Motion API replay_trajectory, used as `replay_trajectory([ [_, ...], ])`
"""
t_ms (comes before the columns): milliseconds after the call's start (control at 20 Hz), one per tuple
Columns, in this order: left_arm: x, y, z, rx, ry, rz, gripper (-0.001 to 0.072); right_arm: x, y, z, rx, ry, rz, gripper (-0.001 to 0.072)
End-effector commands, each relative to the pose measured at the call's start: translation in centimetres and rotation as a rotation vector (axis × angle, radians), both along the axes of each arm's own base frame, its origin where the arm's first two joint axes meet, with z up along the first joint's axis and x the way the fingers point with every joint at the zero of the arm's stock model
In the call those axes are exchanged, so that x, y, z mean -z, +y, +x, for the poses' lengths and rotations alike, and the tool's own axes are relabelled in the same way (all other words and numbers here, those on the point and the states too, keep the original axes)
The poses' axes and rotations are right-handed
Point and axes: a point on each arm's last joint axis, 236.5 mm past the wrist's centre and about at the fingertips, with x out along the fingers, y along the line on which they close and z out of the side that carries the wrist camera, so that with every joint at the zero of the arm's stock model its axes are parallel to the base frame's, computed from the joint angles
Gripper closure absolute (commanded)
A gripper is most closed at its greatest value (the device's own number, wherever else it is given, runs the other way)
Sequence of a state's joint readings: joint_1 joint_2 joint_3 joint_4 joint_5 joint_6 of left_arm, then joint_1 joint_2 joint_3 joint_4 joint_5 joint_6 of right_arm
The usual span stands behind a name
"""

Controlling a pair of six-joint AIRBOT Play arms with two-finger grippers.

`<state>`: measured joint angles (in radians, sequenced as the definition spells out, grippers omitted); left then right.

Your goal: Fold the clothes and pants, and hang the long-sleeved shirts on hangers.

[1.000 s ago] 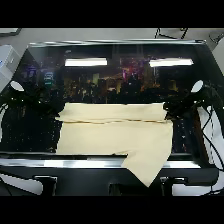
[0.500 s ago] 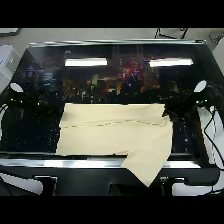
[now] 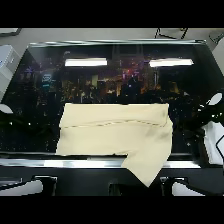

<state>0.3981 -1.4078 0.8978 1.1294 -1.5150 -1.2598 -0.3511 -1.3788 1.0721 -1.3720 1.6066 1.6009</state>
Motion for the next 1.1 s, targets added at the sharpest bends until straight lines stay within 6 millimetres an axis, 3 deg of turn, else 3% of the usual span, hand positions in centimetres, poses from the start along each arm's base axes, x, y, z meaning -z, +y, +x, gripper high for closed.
replay_trajectory([
  [0,2.5,-1.5,-5.0,0.001,0.02,-0.013,0.0211,0.8,0.1,-2.2,-0.017,0.021,-0.009,0.0153],
  [100,3.2,-2.1,-6.0,-0.012,0.044,-0.027,0.0275,0.7,0.5,-2.1,-0.01,0.015,0.006,0.0154],
  [250,3.7,-2.8,-6.3,-0.033,0.049,-0.043,0.0276,0.5,1.4,-1.6,0.004,-0.001,0.043,0.0154],
  [450,3.6,-4.0,-5.2,-0.094,0.017,-0.089,0.0278,0.4,1.5,-1.6,0.005,0.0,0.048,0.0158],
  [600,3.9,-5.0,-6.1,-0.09,0.047,-0.104,0.0346,0.3,1.5,-2.0,0.0,0.014,0.053,0.0158],
  [650,4.0,-5.3,-6.5,-0.082,0.056,-0.107,0.0452,0.5,1.5,-2.3,-0.004,0.016,0.048,0.0158],
  [700,4.0,-5.4,-6.6,-0.083,0.059,-0.109,0.0633,0.9,1.5,-2.9,-0.006,0.021,0.042,0.0158],
  [750,4.0,-5.4,-6.5,-0.087,0.058,-0.111,0.0682,1.5,1.9,-3.9,-0.008,0.026,0.044,0.0158],
  [950,4.1,-5.3,-6.4,-0.089,0.05,-0.104,0.0683,4.7,5.2,-8.5,0.014,0.053,0.118,0.0147],
  [1050,4.1,-5.3,-6.4,-0.089,0.05,-0.104,0.0684,5.6,7.0,-9.8,0.028,0.063,0.183,0.0146],
])
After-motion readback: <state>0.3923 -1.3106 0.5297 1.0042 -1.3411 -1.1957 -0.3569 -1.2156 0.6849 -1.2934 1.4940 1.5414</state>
